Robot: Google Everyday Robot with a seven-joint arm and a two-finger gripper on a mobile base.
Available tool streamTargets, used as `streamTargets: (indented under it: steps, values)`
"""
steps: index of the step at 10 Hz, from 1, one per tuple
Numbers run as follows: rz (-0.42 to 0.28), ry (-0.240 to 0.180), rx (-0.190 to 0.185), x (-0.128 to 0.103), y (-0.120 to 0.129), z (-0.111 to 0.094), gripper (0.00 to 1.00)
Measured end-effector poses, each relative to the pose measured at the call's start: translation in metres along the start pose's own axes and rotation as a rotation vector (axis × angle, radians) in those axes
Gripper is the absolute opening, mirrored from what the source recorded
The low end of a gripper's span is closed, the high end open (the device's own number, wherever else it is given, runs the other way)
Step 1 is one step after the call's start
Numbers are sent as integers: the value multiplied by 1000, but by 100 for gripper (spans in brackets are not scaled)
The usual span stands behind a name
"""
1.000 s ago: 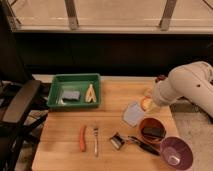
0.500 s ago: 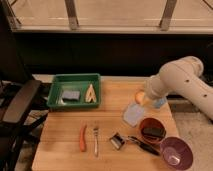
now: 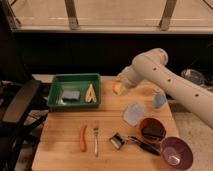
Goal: Place apple in tray
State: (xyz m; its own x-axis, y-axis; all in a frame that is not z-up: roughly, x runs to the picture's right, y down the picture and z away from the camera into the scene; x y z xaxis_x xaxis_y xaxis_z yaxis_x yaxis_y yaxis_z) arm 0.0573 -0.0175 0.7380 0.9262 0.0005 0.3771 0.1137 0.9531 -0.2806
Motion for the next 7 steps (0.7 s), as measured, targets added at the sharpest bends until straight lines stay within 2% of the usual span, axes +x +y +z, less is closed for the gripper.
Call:
streamTargets:
  steps: [3, 7]
  values:
    - [-74, -76, -36, -50, -26, 44, 0]
    - [-76, -80, -39, -51, -28, 47, 0]
